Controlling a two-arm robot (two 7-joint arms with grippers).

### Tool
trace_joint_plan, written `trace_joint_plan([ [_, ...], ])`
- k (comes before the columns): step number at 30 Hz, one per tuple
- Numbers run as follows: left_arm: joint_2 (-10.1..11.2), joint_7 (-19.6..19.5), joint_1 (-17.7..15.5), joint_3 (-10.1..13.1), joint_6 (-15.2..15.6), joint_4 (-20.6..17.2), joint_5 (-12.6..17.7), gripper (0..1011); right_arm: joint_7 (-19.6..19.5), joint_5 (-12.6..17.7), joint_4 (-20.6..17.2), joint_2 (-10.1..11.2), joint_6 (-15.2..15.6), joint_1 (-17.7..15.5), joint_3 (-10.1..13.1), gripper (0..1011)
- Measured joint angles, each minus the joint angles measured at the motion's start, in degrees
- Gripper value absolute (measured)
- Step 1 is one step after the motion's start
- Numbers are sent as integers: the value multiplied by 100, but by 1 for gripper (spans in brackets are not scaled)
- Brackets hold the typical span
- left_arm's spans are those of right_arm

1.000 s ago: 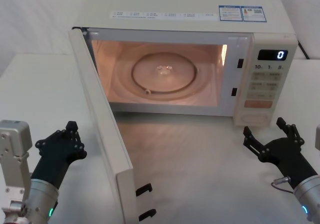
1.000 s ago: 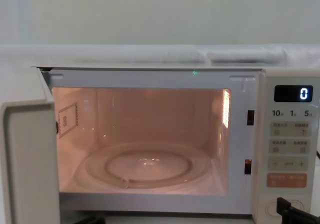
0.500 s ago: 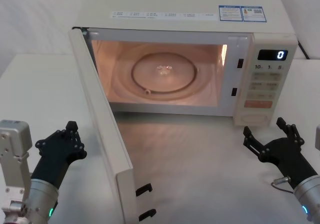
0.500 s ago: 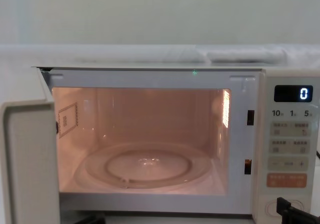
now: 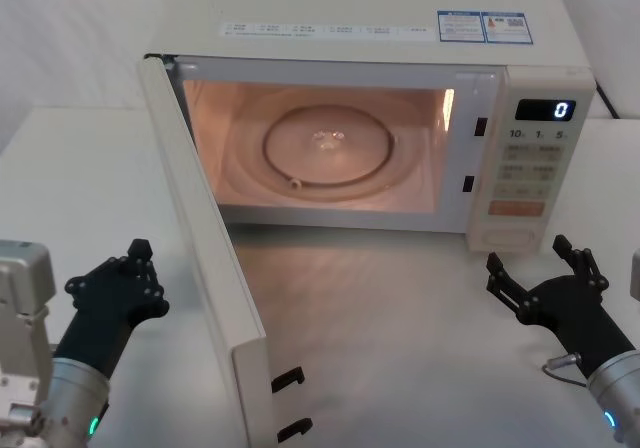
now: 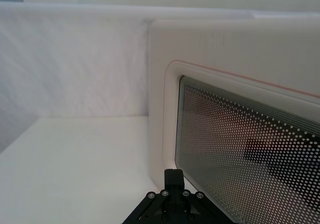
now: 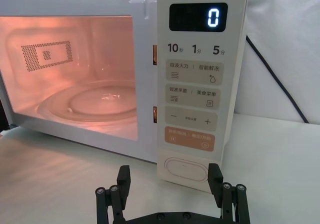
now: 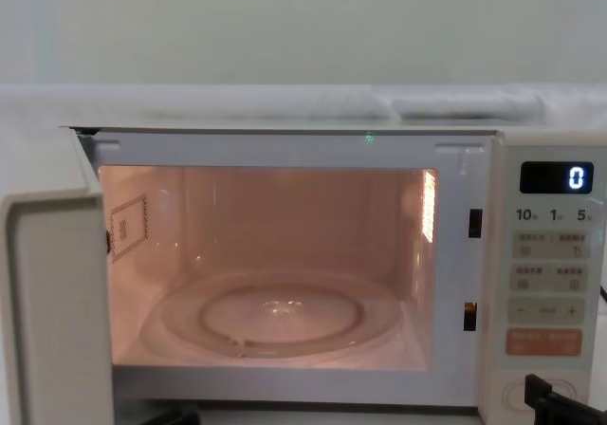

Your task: Press the button to open the microwave door with one hand; close the microwave door with the other hand.

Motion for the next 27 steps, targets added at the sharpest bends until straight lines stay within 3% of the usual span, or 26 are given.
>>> trace_joint_plan([
  [10,71,-325,316,-350,-15,-333,-121,0,0,0,0,0,0,0,0,1002],
  [15,232,-625,462,-540,75,-539,-252,0,0,0,0,0,0,0,0,1002],
  [22,560,-1083,416,-637,192,-689,-522,0,0,0,0,0,0,0,0,1002],
  [27,680,-1228,286,-638,210,-743,-711,0,0,0,0,0,-1,0,0,1002],
])
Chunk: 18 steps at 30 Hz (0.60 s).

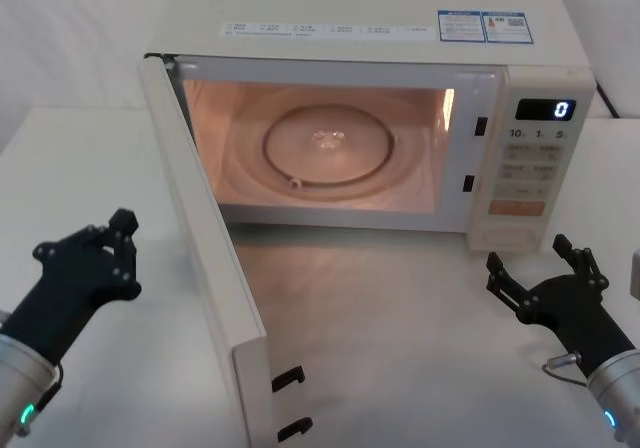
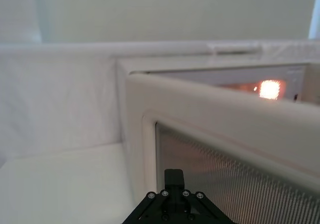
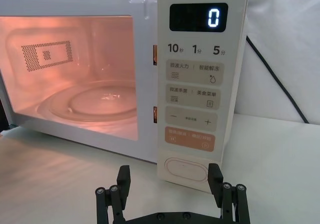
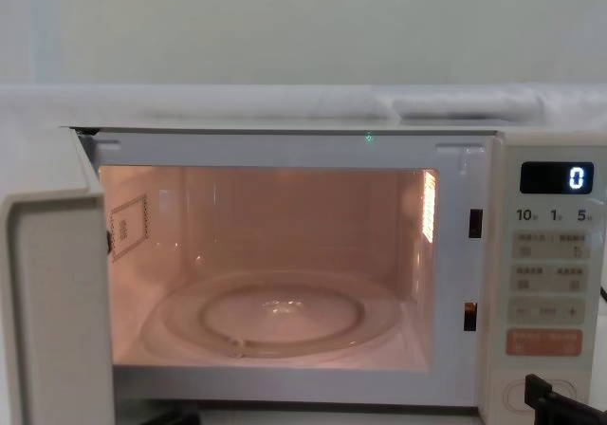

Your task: Press the button to open the microwave door with one hand; close the microwave door with the other hand.

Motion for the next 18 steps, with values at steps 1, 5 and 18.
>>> trace_joint_plan([
  [1,16,-20,-20,1,2,-11,-33,0,0,0,0,0,0,0,0,1002],
  [5,103,-77,-124,20,31,-73,-160,0,0,0,0,0,0,0,0,1002],
  [18,477,-231,-381,243,200,-179,-416,0,0,0,0,0,1,0,0,1002],
])
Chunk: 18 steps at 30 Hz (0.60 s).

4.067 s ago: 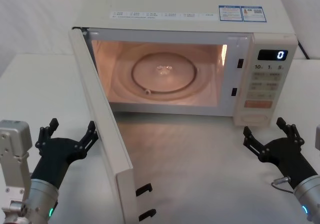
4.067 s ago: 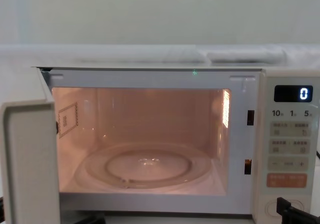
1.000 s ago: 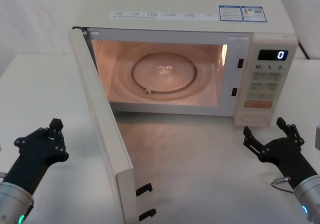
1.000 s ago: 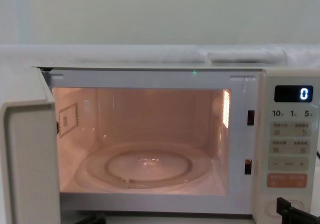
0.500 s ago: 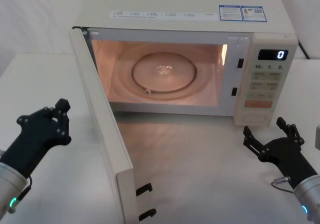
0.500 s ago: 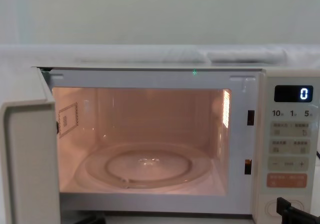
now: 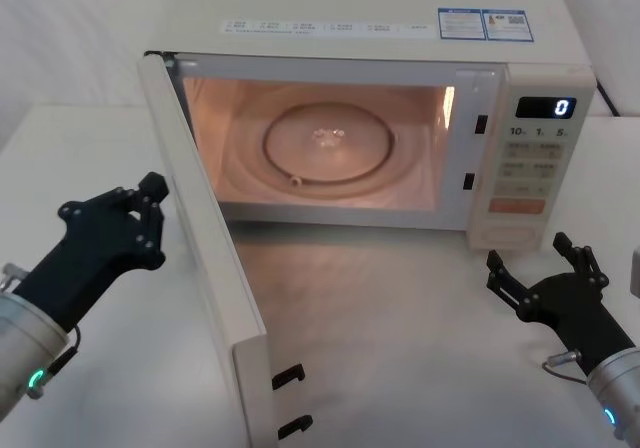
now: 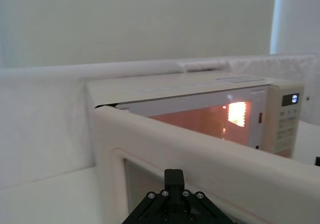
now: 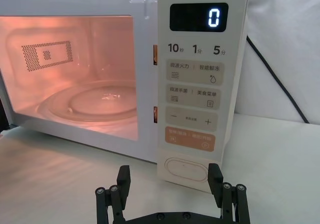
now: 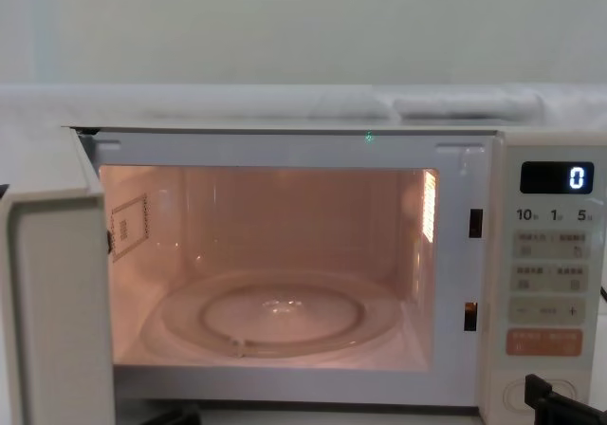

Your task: Press the button to open the microwave door with one hand; close the microwave door with the other hand.

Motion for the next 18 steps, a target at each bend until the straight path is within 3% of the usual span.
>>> trace_joint_plan([
  [18,273,-53,-765,773,273,203,-93,0,0,0,0,0,0,0,0,1002],
])
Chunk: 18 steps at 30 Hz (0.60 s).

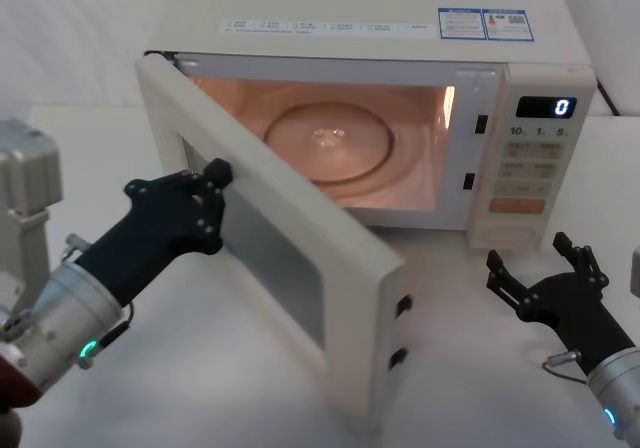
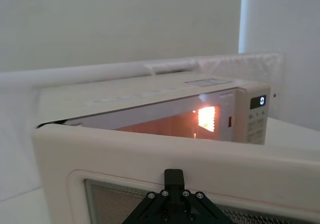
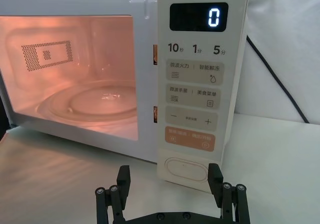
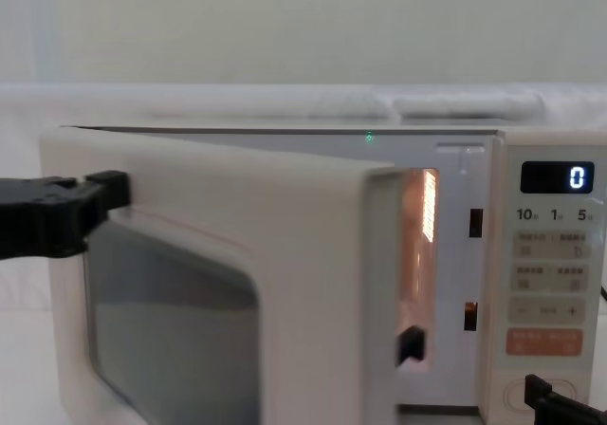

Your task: Press the button to open the microwave door with one hand; close the microwave door with the other hand.

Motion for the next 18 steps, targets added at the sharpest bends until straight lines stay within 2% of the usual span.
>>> trace_joint_plan([
  [8,-6,13,-400,368,79,270,39,0,0,0,0,0,0,0,0,1002],
  [18,-95,22,-839,699,75,557,148,0,0,0,0,0,0,0,0,1002],
])
